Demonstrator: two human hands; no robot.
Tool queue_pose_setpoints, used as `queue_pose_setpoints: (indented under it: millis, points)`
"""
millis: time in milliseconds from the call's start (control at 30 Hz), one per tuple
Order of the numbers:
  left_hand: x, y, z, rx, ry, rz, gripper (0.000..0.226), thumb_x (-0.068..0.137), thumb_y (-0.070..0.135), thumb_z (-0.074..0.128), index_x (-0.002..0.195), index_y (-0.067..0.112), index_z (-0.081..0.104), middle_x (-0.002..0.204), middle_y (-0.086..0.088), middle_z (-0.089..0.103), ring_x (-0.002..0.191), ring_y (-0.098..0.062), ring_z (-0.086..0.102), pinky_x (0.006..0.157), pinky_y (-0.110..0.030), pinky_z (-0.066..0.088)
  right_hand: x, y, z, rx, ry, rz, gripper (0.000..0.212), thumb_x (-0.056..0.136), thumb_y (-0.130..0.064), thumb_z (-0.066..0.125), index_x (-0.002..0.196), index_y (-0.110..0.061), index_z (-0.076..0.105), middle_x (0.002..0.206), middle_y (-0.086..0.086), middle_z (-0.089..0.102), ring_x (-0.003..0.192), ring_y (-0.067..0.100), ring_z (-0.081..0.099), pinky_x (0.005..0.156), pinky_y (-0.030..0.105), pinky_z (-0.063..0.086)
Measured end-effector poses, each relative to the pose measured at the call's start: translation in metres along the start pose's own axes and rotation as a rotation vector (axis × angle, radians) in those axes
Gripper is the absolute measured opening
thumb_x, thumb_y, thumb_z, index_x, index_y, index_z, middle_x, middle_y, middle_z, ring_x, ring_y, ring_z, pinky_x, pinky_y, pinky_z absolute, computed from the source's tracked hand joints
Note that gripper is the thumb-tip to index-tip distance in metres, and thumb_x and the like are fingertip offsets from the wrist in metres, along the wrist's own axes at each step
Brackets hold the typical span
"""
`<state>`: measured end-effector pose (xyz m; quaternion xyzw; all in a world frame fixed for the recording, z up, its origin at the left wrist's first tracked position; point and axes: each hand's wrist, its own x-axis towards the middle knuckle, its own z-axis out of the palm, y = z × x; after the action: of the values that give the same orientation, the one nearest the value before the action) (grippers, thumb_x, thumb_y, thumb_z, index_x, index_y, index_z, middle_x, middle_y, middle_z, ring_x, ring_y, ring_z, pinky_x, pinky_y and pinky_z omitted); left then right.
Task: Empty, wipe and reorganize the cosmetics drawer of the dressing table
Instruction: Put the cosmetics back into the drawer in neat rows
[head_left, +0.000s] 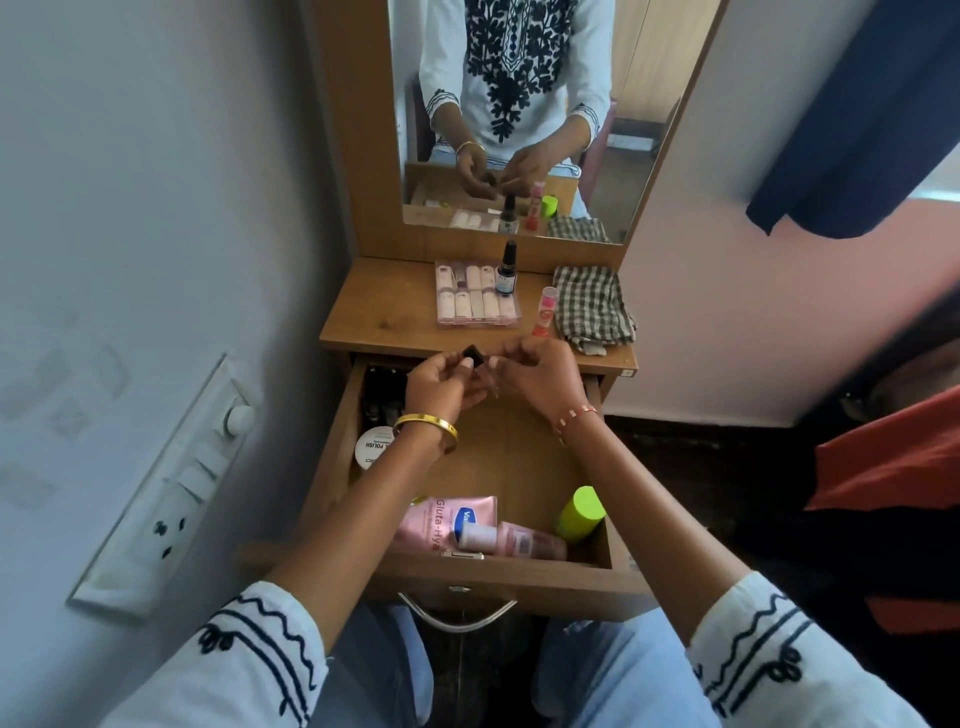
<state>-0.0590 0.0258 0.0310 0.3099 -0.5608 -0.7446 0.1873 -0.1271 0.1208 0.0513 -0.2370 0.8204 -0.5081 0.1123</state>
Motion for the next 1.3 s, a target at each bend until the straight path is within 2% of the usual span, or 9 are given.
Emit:
queue_pose_setpoints:
  millis: [100, 200, 400, 667, 767, 833, 967, 1133, 1300]
  points:
    - [-0.003, -0.001, 0.000, -0.031, -0.005, -0.009, 0.019, 0.095, 0.006, 0.043, 0.112, 0.003, 0.052, 0.095, -0.013, 0.063, 0.076, -0.016, 0.063, 0.064, -0.022, 0.056, 0.010, -0.003, -0.011, -0.052, 0.213, -0.027, 0.010, 0.086, -0.007, 0.061, 0.095, -0.007, 0.066, 0.088, 0.002, 0.062, 0.075, 0.008, 0.055, 0.066, 0.013, 0.047]
    - [-0.006, -0.003, -0.002, -0.020, 0.012, -0.030, 0.017, 0.096, 0.009, 0.042, 0.110, 0.006, 0.052, 0.097, -0.012, 0.062, 0.076, -0.014, 0.063, 0.061, -0.022, 0.056, 0.021, -0.006, -0.021, -0.226, 0.403, -0.095, 0.022, 0.087, -0.002, 0.054, 0.107, -0.007, 0.060, 0.104, 0.006, 0.054, 0.087, 0.016, 0.055, 0.080, 0.028, 0.054]
    - [-0.011, -0.005, -0.006, 0.013, 0.032, -0.066, 0.025, 0.096, 0.010, 0.042, 0.118, 0.004, 0.051, 0.102, -0.013, 0.061, 0.089, -0.023, 0.063, 0.072, -0.031, 0.054, 0.038, -0.004, -0.018, -0.331, 0.379, -0.015, 0.048, 0.089, -0.012, 0.056, 0.134, -0.011, 0.040, 0.132, 0.014, 0.039, 0.116, 0.025, 0.046, 0.098, 0.033, 0.042]
    - [-0.017, -0.009, -0.013, 0.087, 0.004, -0.052, 0.027, 0.097, 0.010, 0.039, 0.122, 0.005, 0.048, 0.100, -0.013, 0.059, 0.073, -0.016, 0.060, 0.057, -0.020, 0.055, 0.046, 0.000, -0.012, -0.228, 0.320, 0.012, 0.006, 0.086, -0.006, 0.058, 0.088, -0.011, 0.056, 0.103, 0.011, 0.058, 0.092, 0.027, 0.060, 0.086, 0.035, 0.053]
    - [-0.022, -0.017, -0.016, 0.073, 0.000, -0.077, 0.026, 0.097, 0.008, 0.038, 0.121, 0.007, 0.049, 0.088, -0.008, 0.060, 0.071, -0.016, 0.060, 0.053, -0.018, 0.054, 0.027, -0.002, -0.011, -0.089, 0.257, -0.015, 0.006, 0.087, -0.004, 0.059, 0.088, -0.009, 0.055, 0.089, 0.004, 0.061, 0.073, 0.013, 0.065, 0.061, 0.008, 0.051]
    - [-0.027, -0.025, -0.019, 0.076, -0.003, -0.095, 0.027, 0.097, 0.007, 0.037, 0.121, 0.005, 0.050, 0.083, -0.005, 0.060, 0.070, -0.015, 0.060, 0.052, -0.018, 0.054, 0.011, -0.002, -0.009, 0.013, 0.214, -0.029, 0.008, 0.087, -0.003, 0.060, 0.092, -0.008, 0.056, 0.088, 0.001, 0.059, 0.069, 0.006, 0.060, 0.054, 0.003, 0.045]
    - [-0.037, -0.038, -0.025, 0.074, 0.021, -0.145, 0.027, 0.097, 0.008, 0.037, 0.119, 0.006, 0.052, 0.093, -0.011, 0.059, 0.073, -0.015, 0.059, 0.061, -0.025, 0.055, -0.018, 0.016, -0.001, 0.195, 0.085, 0.069, 0.024, 0.084, -0.001, 0.062, 0.106, -0.008, 0.054, 0.092, 0.002, 0.062, 0.082, 0.011, 0.061, 0.063, 0.012, 0.052]
    - [-0.040, -0.046, -0.028, 0.081, 0.066, -0.163, 0.029, 0.097, 0.010, 0.038, 0.121, 0.007, 0.054, 0.110, -0.016, 0.059, 0.091, -0.027, 0.059, 0.078, -0.041, 0.053, -0.042, 0.037, 0.010, 0.421, 0.019, 0.208, 0.024, 0.084, 0.004, 0.060, 0.087, -0.019, 0.054, 0.087, 0.003, 0.064, 0.086, 0.018, 0.066, 0.078, 0.029, 0.056]
    - [-0.036, -0.049, -0.034, 0.102, 0.084, -0.211, 0.029, 0.095, 0.012, 0.040, 0.117, 0.011, 0.059, 0.117, -0.019, 0.060, 0.107, -0.036, 0.058, 0.091, -0.054, 0.050, -0.054, 0.042, 0.017, 0.552, -0.021, 0.261, 0.023, 0.088, 0.004, 0.054, 0.103, -0.013, 0.059, 0.095, 0.003, 0.066, 0.094, 0.018, 0.064, 0.087, 0.036, 0.053]
